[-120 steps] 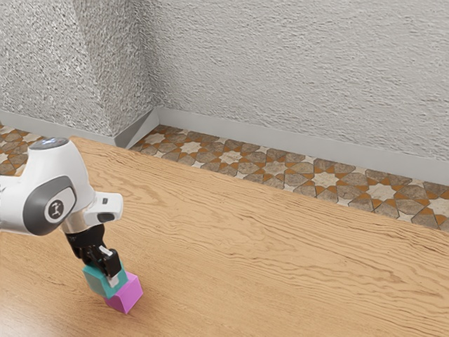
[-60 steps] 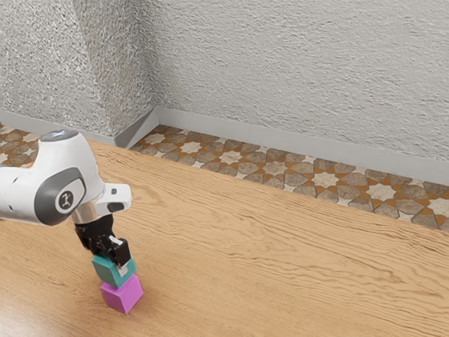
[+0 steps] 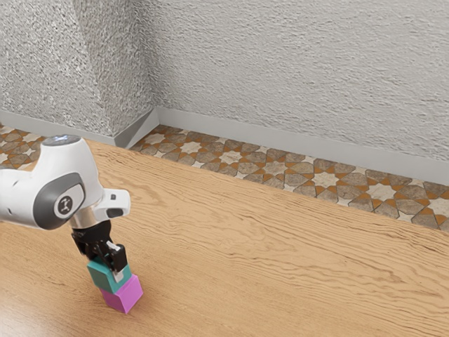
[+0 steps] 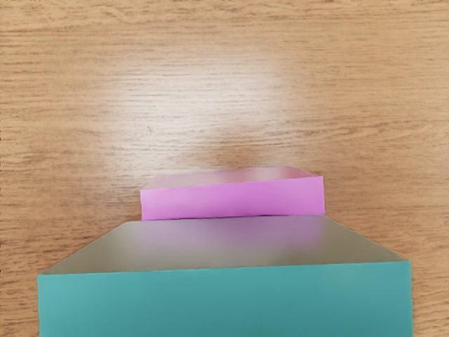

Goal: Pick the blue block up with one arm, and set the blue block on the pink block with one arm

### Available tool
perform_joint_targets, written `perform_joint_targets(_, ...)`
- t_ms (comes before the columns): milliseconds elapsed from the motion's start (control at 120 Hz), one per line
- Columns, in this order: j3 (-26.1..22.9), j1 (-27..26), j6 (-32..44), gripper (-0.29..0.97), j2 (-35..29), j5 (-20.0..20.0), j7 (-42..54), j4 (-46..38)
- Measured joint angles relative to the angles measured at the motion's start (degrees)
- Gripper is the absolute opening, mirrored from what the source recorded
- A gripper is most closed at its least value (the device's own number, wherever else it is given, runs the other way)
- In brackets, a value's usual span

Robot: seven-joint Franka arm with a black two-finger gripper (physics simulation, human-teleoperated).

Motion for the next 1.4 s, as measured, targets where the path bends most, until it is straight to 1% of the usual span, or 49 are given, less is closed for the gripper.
perform_joint_targets(550,0.0,-0.1,0.3,0.37,1.3,0.7,-0.9,1.5)
perform_joint_targets(1400,-0.8,0.0,0.7,0.37,0.0,0.5,-2.4,0.7)
